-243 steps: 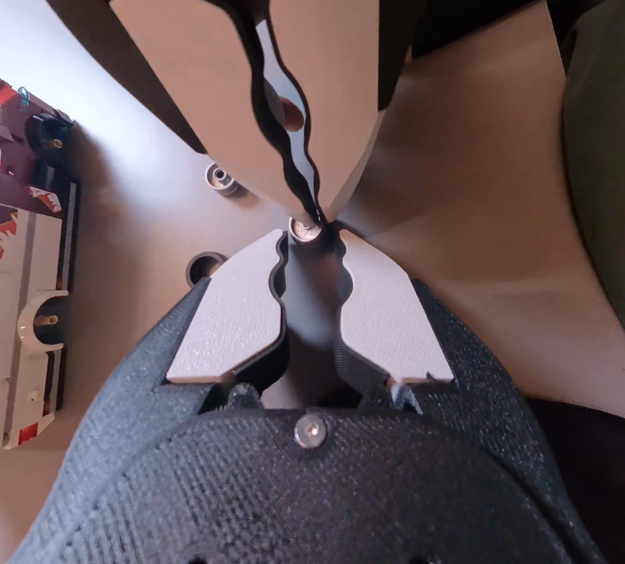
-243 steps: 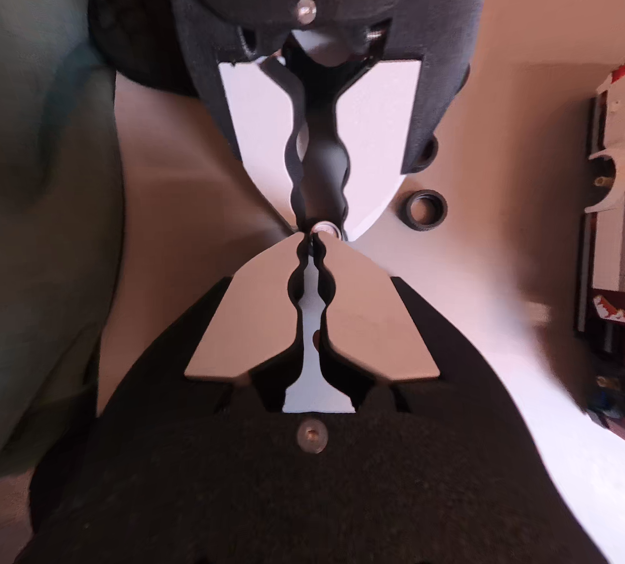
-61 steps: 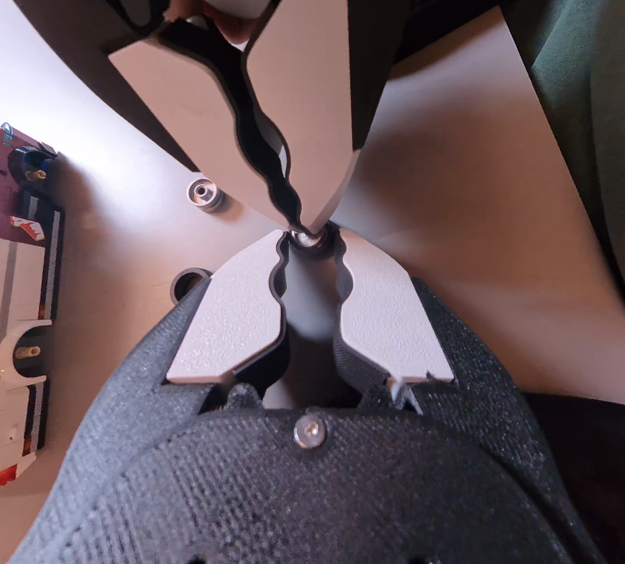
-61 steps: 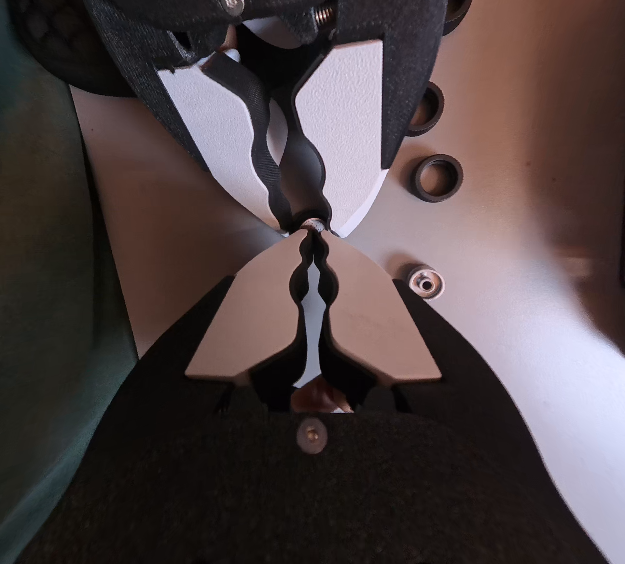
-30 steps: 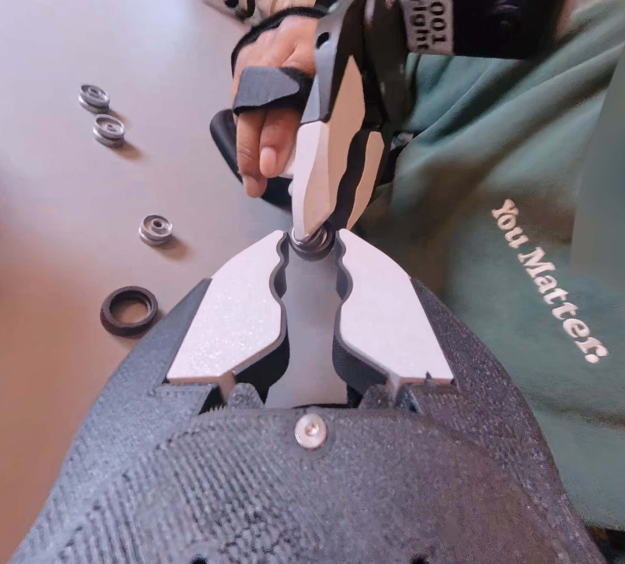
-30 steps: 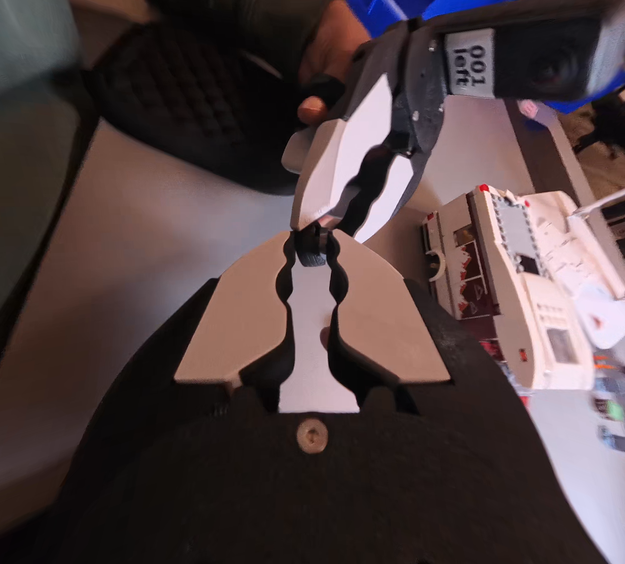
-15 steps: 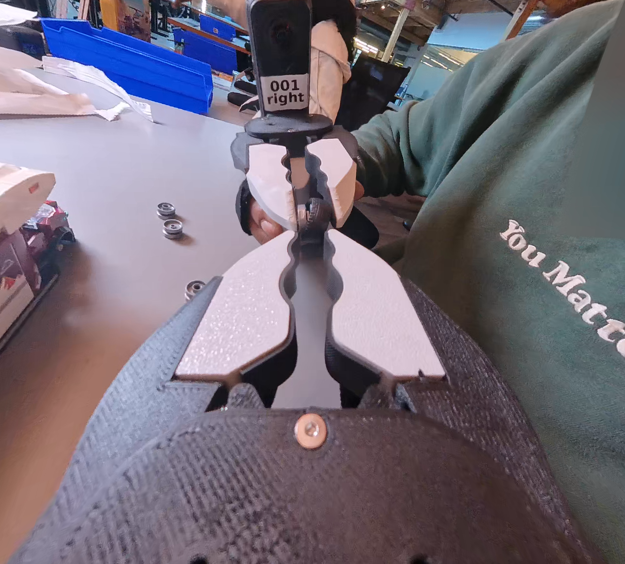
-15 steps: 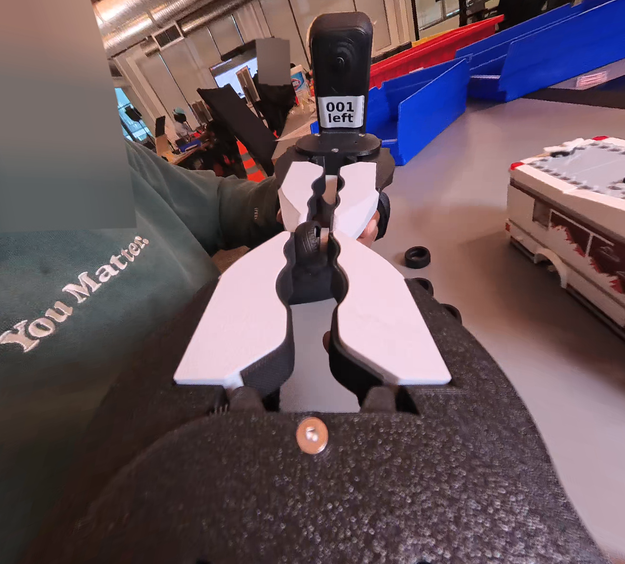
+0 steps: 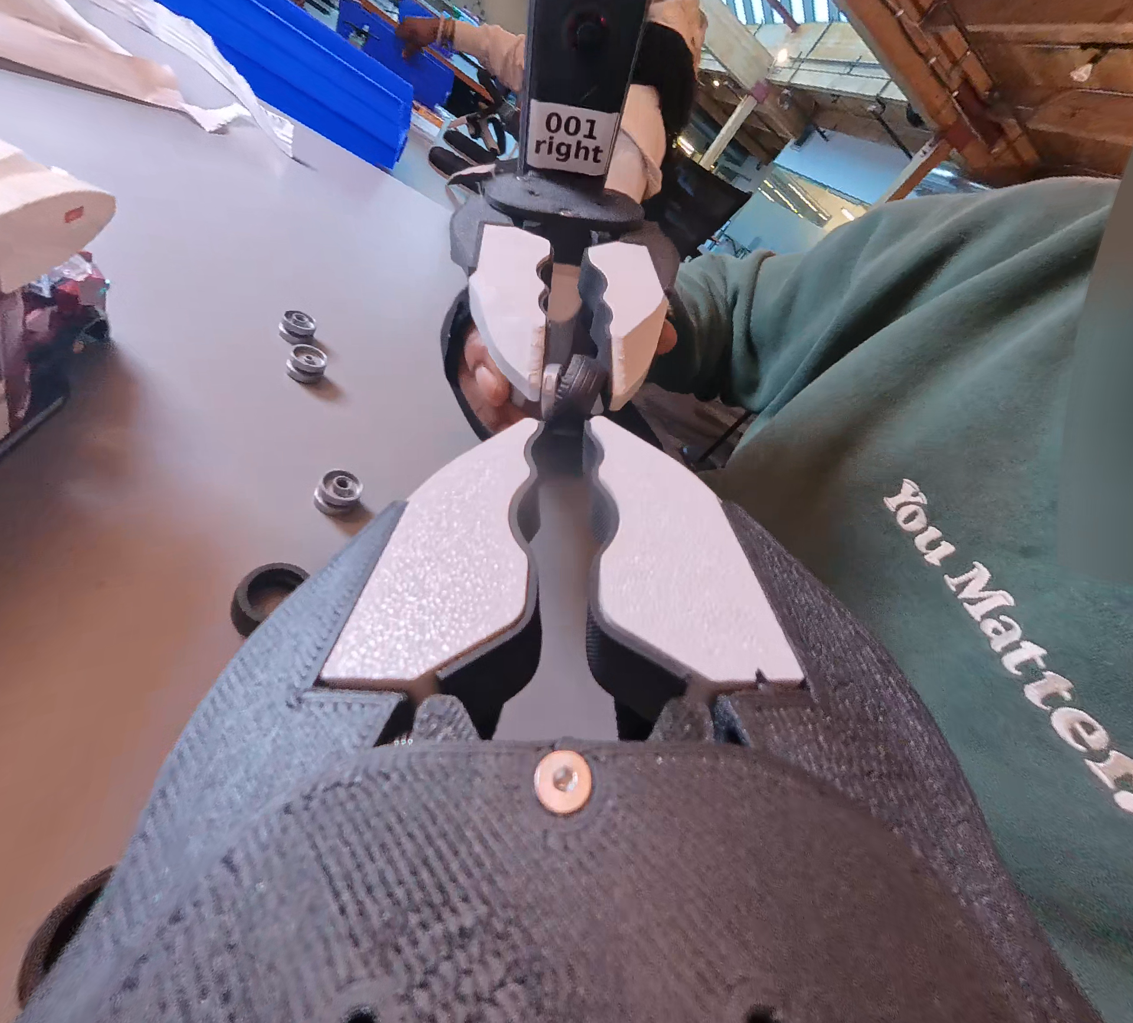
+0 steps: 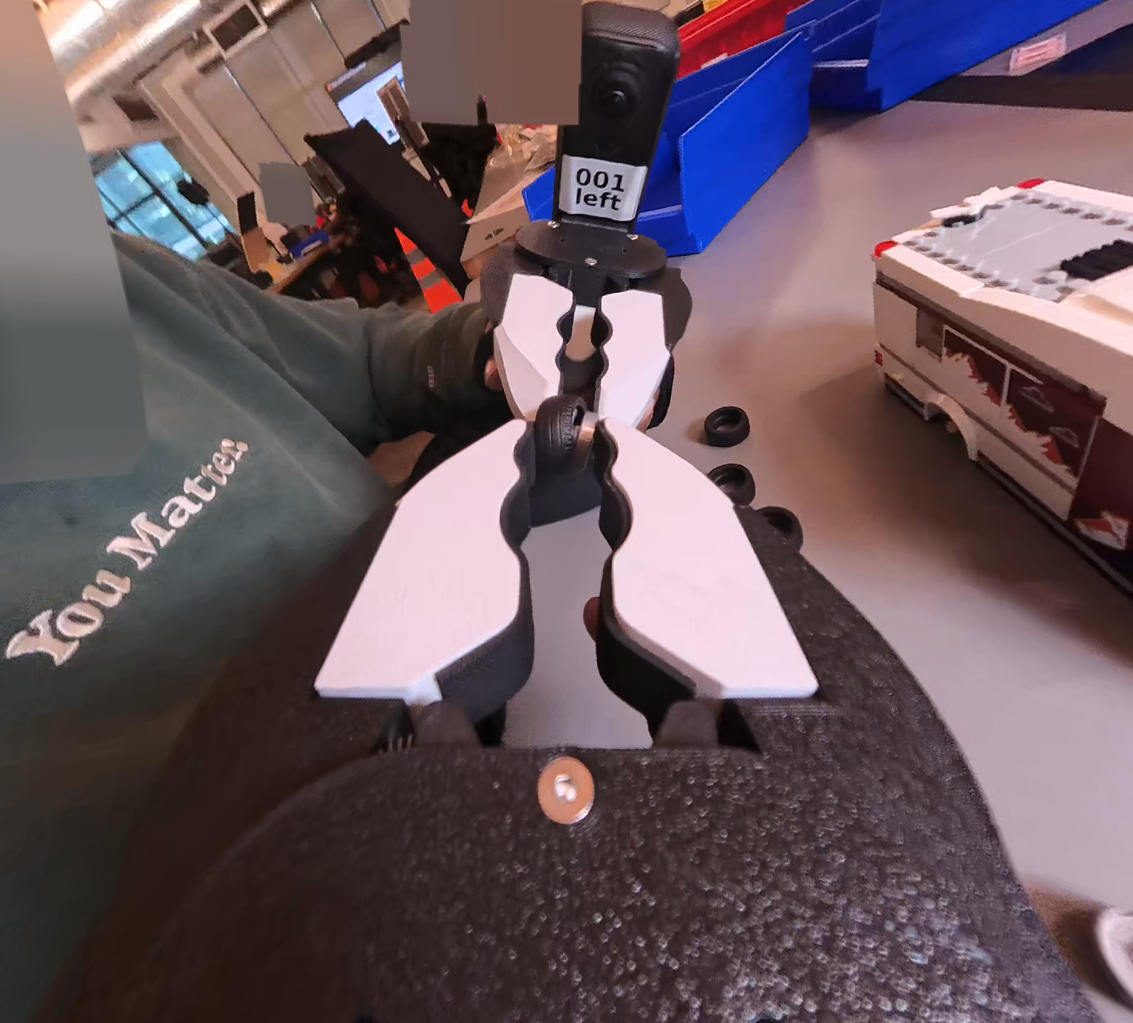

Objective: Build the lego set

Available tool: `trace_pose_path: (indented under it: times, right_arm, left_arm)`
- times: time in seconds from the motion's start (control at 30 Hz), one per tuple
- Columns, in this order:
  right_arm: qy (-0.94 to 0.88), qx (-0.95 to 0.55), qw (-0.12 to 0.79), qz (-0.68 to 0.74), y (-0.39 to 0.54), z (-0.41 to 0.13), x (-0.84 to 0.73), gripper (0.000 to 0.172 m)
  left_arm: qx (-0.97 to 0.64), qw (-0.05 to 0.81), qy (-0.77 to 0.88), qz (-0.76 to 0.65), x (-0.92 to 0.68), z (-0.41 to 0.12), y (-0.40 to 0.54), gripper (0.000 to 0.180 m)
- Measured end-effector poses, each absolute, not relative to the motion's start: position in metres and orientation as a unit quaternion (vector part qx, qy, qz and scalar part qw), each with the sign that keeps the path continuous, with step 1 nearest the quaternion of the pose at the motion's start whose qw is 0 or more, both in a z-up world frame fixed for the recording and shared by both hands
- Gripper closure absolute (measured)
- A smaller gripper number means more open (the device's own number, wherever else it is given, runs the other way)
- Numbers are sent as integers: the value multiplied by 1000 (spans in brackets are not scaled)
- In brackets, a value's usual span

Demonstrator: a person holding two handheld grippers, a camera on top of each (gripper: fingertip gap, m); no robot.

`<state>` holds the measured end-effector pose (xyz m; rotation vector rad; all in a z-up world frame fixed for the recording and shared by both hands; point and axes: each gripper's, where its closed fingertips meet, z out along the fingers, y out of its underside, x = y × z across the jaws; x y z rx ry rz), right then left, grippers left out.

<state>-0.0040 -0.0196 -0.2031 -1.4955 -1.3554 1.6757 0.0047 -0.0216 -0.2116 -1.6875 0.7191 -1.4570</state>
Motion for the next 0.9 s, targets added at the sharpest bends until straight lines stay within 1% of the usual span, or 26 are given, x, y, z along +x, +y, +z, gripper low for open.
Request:
trace_pose_path:
  times: [0.07, 0.1, 0.2, 0.3, 0.43, 0.57, 0.8, 0.9]
  right_arm:
    - [-489, -550, 266, 622, -19, -201, -6, 155]
    - [-491, -547, 270, 622, -20, -201, -6, 155]
    - [-495, -532, 292, 622, -24, -196, -9, 155]
    - [-517, -522, 311, 603, -25, -197, -8, 155]
    - [-550, -508, 336, 571, -29, -197, -7, 154]
    - [-570, -507, 335, 553, -30, -197, -5, 155]
    - [-542, -513, 299, 594, -33, -196, -5, 156]
    - [-541, -510, 288, 603, -36, -199, -4, 157]
  left_arm:
    - [-660, 412, 284, -560, 5, -210, -19, 168]
    - [-654, 422, 287, -558, 5, -207, -20, 162]
    - [-646, 450, 304, -536, 7, -205, -22, 167]
    - [-647, 463, 324, -512, 7, -205, -23, 167]
    - [-658, 485, 378, -435, 12, -214, -26, 167]
    - [-653, 496, 388, -421, 13, -214, -26, 168]
    - [-629, 549, 433, -340, 12, -213, -25, 168]
    - [-621, 558, 451, -317, 12, -215, -26, 168]
